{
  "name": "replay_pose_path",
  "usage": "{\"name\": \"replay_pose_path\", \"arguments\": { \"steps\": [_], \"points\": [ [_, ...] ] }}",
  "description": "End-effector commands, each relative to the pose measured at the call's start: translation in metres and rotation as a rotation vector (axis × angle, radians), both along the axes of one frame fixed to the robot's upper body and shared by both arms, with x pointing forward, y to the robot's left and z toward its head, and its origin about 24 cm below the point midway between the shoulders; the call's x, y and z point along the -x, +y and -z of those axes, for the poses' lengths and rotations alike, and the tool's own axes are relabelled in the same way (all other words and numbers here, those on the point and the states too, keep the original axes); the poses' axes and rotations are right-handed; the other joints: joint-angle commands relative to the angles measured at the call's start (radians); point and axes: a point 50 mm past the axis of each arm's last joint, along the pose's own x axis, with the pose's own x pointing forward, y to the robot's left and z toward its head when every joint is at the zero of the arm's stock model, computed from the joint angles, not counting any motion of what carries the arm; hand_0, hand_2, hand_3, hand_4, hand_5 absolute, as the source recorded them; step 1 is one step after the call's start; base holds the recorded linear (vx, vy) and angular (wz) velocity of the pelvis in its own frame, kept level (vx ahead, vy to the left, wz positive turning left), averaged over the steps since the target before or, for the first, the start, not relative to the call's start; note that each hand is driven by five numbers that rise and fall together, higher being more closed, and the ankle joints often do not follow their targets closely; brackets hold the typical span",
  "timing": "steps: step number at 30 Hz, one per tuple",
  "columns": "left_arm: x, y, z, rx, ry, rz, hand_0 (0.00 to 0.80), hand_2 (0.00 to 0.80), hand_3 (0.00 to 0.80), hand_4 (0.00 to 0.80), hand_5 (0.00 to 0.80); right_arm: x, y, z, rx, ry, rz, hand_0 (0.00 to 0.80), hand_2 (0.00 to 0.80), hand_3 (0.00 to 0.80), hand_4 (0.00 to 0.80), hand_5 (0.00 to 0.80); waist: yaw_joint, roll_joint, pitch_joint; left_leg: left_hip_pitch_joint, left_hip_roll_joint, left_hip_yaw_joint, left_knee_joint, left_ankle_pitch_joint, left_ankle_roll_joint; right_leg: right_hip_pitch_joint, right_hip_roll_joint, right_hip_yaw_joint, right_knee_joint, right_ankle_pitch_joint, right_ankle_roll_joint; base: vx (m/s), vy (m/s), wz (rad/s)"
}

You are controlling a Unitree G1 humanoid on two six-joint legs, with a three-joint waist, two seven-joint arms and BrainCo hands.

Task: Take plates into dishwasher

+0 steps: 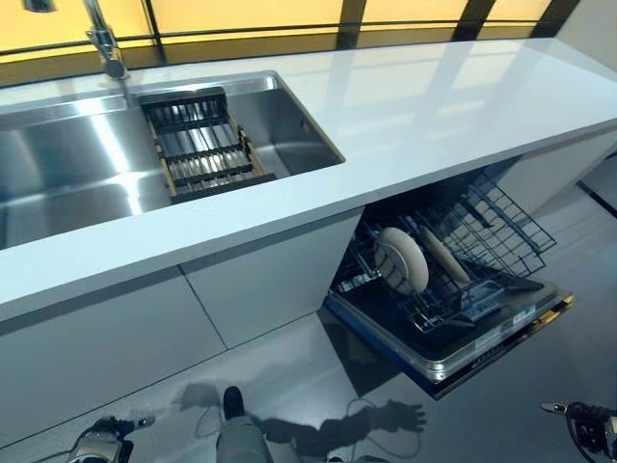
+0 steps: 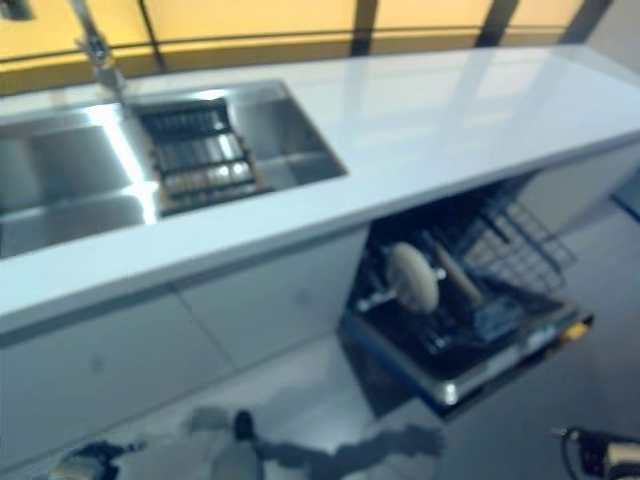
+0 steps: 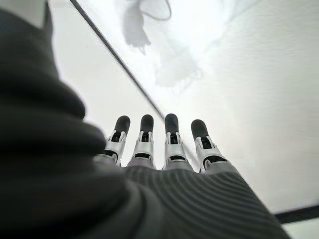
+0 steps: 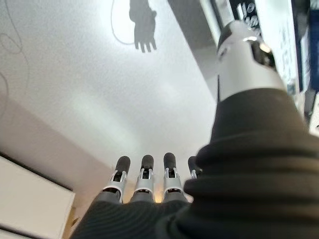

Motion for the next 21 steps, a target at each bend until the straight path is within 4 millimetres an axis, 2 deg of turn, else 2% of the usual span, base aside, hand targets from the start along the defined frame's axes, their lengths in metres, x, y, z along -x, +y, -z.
{"name": "replay_pose_path", "arguments": {
  "steps": [1, 2, 4, 5, 6, 7, 9, 10, 12, 13, 14, 15, 16, 17, 18, 19, 20, 21],
  "points": [
    [0.031, 0.006, 0.001, -0.022, 0.053, -0.08, 0.0, 0.0, 0.0, 0.0, 0.0, 0.006, -0.02, -0.02, 0.141, 0.088, -0.005, 0.0, 0.0, 0.0, 0.0, 0.0, 0.039, 0.022, 0.036, -0.144, -0.044, -0.024, -0.052, 0.001, -0.011, 0.049, 0.081, 0.037, 0.028, -0.029, -0.06, -0.268, -0.177, 0.12],
    [0.033, 0.004, 0.003, -0.014, 0.045, -0.094, 0.0, 0.0, 0.0, 0.0, 0.0, 0.011, -0.02, -0.017, 0.142, 0.104, 0.006, 0.0, 0.0, 0.0, 0.0, 0.0, 0.034, 0.014, 0.041, -0.14, -0.048, -0.003, 0.076, -0.037, 0.004, 0.047, 0.076, 0.02, -0.008, 0.0, -0.073, -0.26, -0.152, 0.17],
    [0.031, 0.001, 0.004, -0.008, 0.026, -0.105, 0.0, 0.0, 0.0, 0.0, 0.0, 0.015, -0.02, -0.015, 0.137, 0.13, 0.0, 0.0, 0.0, 0.0, 0.0, 0.0, 0.025, 0.0, 0.04, -0.136, -0.053, 0.022, 0.2, -0.105, 0.025, 0.045, 0.063, 0.001, -0.039, 0.027, -0.083, -0.279, -0.104, 0.38],
    [0.024, -0.004, 0.007, -0.001, -0.002, -0.116, 0.0, 0.0, 0.0, 0.0, 0.0, 0.021, -0.019, -0.011, 0.116, 0.157, 0.001, 0.0, 0.0, 0.0, 0.0, 0.0, 0.014, -0.021, 0.033, -0.113, -0.072, 0.043, 0.308, -0.211, 0.06, 0.041, 0.043, -0.016, -0.073, 0.056, -0.083, -0.3, -0.032, 0.47],
    [0.017, -0.007, 0.007, -0.001, -0.016, -0.111, 0.0, 0.0, 0.0, 0.0, 0.0, 0.025, -0.019, -0.01, 0.111, 0.165, 0.002, 0.0, 0.0, 0.0, 0.0, 0.0, 0.005, -0.038, 0.024, -0.074, -0.096, 0.046, 0.352, -0.289, 0.085, 0.031, 0.026, -0.023, -0.094, 0.081, -0.074, -0.267, 0.001, 0.4],
    [0.014, -0.008, 0.008, -0.002, -0.024, -0.105, 0.0, 0.0, 0.0, 0.0, 0.0, 0.025, -0.02, -0.011, 0.114, 0.161, 0.005, 0.0, 0.0, 0.0, 0.0, 0.0, -0.001, -0.046, 0.018, -0.045, -0.11, 0.042, 0.377, -0.325, 0.096, 0.023, 0.018, -0.027, -0.102, 0.095, -0.069, -0.157, 0.007, 0.14],
    [0.011, -0.009, 0.008, 0.0, -0.034, -0.093, 0.0, 0.0, 0.0, 0.0, 0.0, 0.027, -0.023, -0.014, 0.12, 0.151, 0.014, 0.0, 0.0, 0.0, 0.0, 0.0, -0.01, -0.056, 0.003, 0.006, -0.126, 0.037, 0.407, -0.347, 0.096, 0.012, 0.015, -0.042, -0.122, 0.114, -0.064, -0.127, -0.023, 0.41],
    [0.003, -0.012, 0.008, 0.005, -0.057, -0.074, 0.0, 0.0, 0.0, 0.0, 0.0, 0.029, -0.028, -0.02, 0.13, 0.142, 0.029, 0.0, 0.0, 0.0, 0.0, 0.0, -0.024, -0.06, -0.024, 0.088, -0.128, 0.042, 0.428, -0.337, 0.076, -0.007, 0.023, -0.083, -0.131, 0.122, -0.073, -0.161, -0.055, 0.7],
    [-0.009, -0.016, 0.009, 0.021, -0.081, -0.013, 0.0, 0.0, 0.0, 0.0, 0.0, 0.039, -0.035, -0.025, 0.144, 0.138, 0.062, 0.0, 0.0, 0.0, 0.0, 0.0, -0.053, -0.047, -0.059, 0.193, -0.142, 0.03, 0.435, -0.313, 0.044, -0.034, 0.049, -0.122, -0.128, 0.119, -0.091, -0.183, -0.085, 0.73],
    [-0.016, -0.018, 0.009, 0.028, -0.091, 0.026, 0.0, 0.0, 0.0, 0.0, 0.0, 0.046, -0.036, -0.025, 0.139, 0.14, 0.079, 0.0, 0.0, 0.0, 0.0, 0.0, -0.066, -0.036, -0.074, 0.236, -0.163, 0.014, 0.423, -0.301, 0.028, -0.056, 0.063, -0.144, -0.118, 0.119, -0.099, -0.235, -0.08, 0.94],
    [-0.027, -0.021, 0.008, 0.039, -0.102, 0.082, 0.0, 0.0, 0.0, 0.0, 0.0, 0.052, -0.039, -0.027, 0.148, 0.14, 0.09, 0.0, 0.0, 0.0, 0.0, 0.0, -0.088, -0.015, -0.094, 0.3, -0.201, -0.004, 0.385, -0.294, 0.011, -0.095, 0.084, -0.177, -0.099, 0.119, -0.11, -0.292, -0.041, 1.11],
    [-0.036, -0.025, 0.007, 0.046, -0.116, 0.117, 0.0, 0.0, 0.0, 0.0, 0.0, 0.055, -0.04, -0.027, 0.151, 0.138, 0.099, 0.0, 0.0, 0.0, 0.0, 0.0, -0.108, 0.006, -0.105, 0.353, -0.226, 0.0, 0.326, -0.288, 0.005, -0.137, 0.103, -0.204, -0.073, 0.118, -0.122, -0.276, -0.006, 1.04],
    [-0.04, -0.027, 0.007, 0.05, -0.122, 0.13, 0.0, 0.0, 0.0, 0.0, 0.0, 0.056, -0.041, -0.029, 0.156, 0.14, 0.1, 0.0, 0.0, 0.0, 0.0, 0.0, -0.118, 0.015, -0.11, 0.374, -0.233, 0.003, 0.283, -0.29, 0.007, -0.156, 0.105, -0.217, -0.056, 0.114, -0.123, -0.37, 0.058, 1.4],
    [-0.053, -0.033, 0.007, 0.062, -0.141, 0.17, 0.0, 0.0, 0.0, 0.0, 0.0, 0.058, -0.042, -0.029, 0.173, 0.148, 0.094, 0.0, 0.0, 0.0, 0.0, 0.0, -0.145, 0.036, -0.117, 0.419, -0.244, 0.024, 0.158, -0.309, 0.019, -0.209, 0.112, -0.245, -0.006, 0.106, -0.127, -0.265, 0.065, 1.66],
    [-0.055, -0.034, 0.007, 0.063, -0.143, 0.175, 0.0, 0.0, 0.0, 0.0, 0.0, 0.058, -0.043, -0.03, 0.174, 0.147, 0.096, 0.0, 0.0, 0.0, 0.0, 0.0, -0.148, 0.039, -0.117, 0.424, -0.245, 0.024, 0.143, -0.311, 0.021, -0.216, 0.111, -0.248, -0.001, 0.107, -0.125, -0.458, 0.133, 1.99],
    [-0.067, -0.04, 0.006, 0.069, -0.161, 0.189, 0.0, 0.0, 0.0, 0.0, 0.0, 0.056, -0.044, -0.032, 0.186, 0.134, 0.103, 0.0, 0.0, 0.0, 0.0, 0.0, -0.162, 0.044, -0.113, 0.431, -0.259, 0.008, 0.088, -0.364, 0.045, -0.269, 0.093, -0.262, 0.027, 0.136, -0.109, -0.377, 0.153, 1.18],
    [-0.073, -0.043, 0.005, 0.068, -0.169, 0.19, 0.0, 0.0, 0.0, 0.0, 0.0, 0.051, -0.042, -0.031, 0.185, 0.125, 0.104, 0.0, 0.0, 0.0, 0.0, 0.0, -0.155, 0.044, -0.098, 0.419, -0.29, -0.04, 0.056, -0.434, 0.083, -0.313, 0.068, -0.261, 0.055, 0.191, -0.075, -0.454, 0.184, 0.59],
    [-0.075, -0.044, 0.004, 0.067, -0.171, 0.194, 0.0, 0.0, 0.0, 0.0, 0.0, 0.047, -0.04, -0.03, 0.18, 0.117, 0.103, 0.0, 0.0, 0.0, 0.0, 0.0, -0.152, 0.04, -0.085, 0.41, -0.296, -0.047, 0.051, -0.453, 0.097, -0.334, 0.052, -0.257, 0.055, 0.229, -0.053, -0.299, 0.142, 0.11]
  ]
}}
